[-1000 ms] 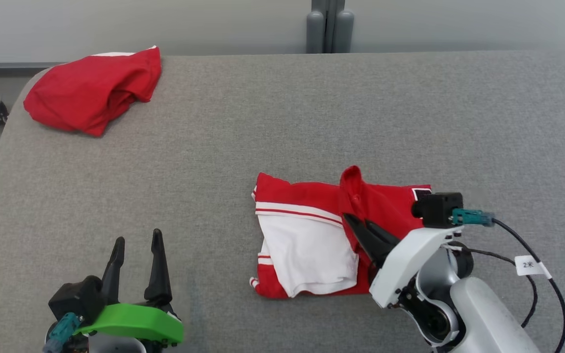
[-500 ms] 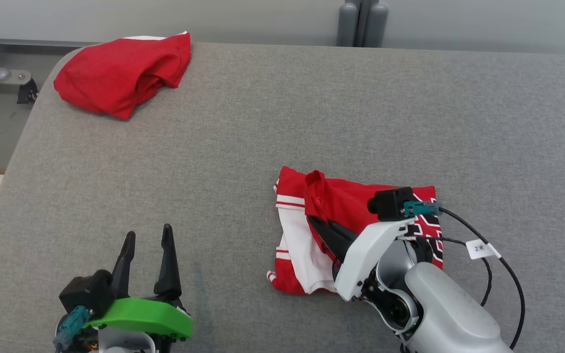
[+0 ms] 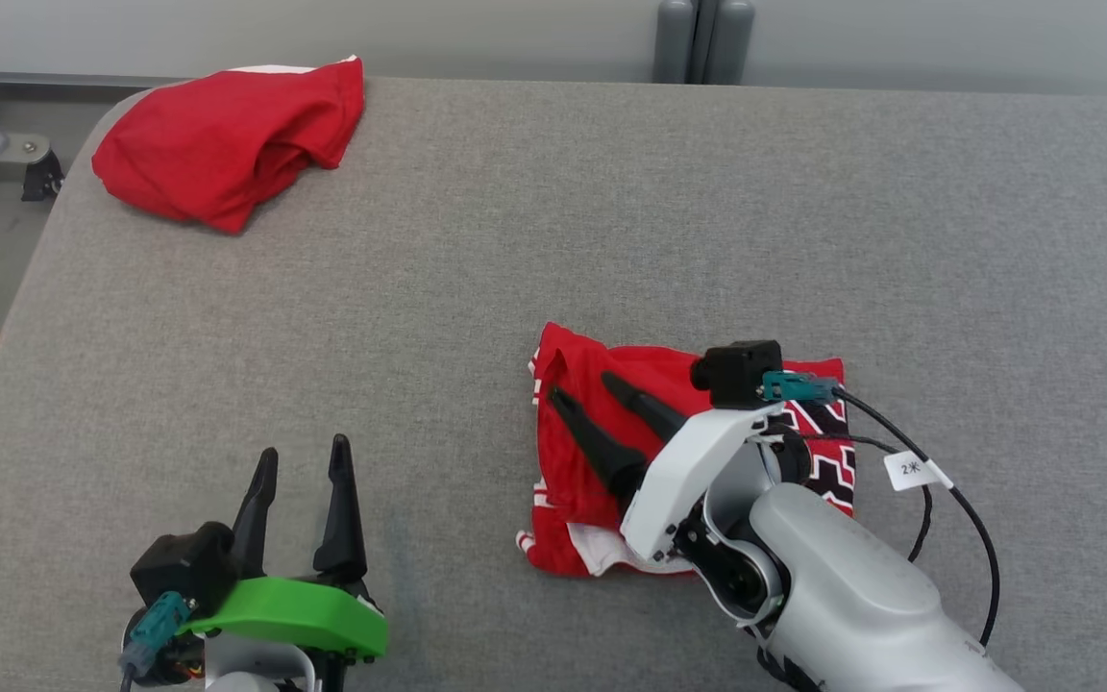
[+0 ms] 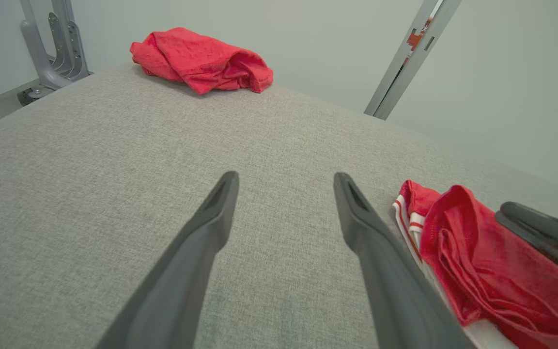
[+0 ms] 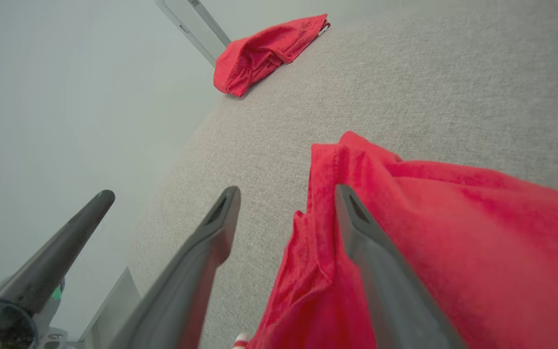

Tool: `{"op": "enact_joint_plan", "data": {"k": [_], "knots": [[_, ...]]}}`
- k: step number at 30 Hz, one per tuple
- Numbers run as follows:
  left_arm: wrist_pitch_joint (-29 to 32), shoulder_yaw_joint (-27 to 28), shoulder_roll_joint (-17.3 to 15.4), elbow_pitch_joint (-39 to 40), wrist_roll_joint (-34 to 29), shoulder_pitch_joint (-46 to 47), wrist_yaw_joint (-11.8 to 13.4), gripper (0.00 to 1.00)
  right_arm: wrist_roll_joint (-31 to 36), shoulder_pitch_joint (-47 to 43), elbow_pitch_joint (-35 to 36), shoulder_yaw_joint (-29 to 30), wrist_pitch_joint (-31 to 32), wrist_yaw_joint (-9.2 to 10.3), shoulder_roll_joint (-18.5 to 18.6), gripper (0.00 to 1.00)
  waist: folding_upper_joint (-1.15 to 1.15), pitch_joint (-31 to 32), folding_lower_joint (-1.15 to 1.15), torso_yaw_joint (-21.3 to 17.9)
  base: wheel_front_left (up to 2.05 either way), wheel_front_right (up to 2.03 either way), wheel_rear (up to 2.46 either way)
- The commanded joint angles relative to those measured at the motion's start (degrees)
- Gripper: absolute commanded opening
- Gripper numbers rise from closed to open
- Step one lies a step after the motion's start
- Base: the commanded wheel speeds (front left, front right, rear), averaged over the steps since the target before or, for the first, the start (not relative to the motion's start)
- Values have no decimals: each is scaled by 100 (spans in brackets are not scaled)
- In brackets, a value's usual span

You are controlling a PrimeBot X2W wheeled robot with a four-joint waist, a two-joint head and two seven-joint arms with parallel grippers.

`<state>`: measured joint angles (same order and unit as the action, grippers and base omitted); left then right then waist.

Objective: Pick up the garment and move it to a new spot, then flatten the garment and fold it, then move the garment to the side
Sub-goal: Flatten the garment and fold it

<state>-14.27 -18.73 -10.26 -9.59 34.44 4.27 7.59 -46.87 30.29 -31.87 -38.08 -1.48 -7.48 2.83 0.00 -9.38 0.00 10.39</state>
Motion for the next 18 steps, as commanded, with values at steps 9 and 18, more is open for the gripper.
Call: {"op": "enact_joint_plan", "data": {"k": [9,18], "knots": [[-54,-103,59,-52,-157,201,-30,100,1015,171,-181,723,-871,0,148,100,0,19,0,-279,0,0,0],[-66,-116,83,-78,-186,256,-47,100,2075,-366,257,1363,-840,0,185,100,0,-56,0,-438,0,0,0]]}}
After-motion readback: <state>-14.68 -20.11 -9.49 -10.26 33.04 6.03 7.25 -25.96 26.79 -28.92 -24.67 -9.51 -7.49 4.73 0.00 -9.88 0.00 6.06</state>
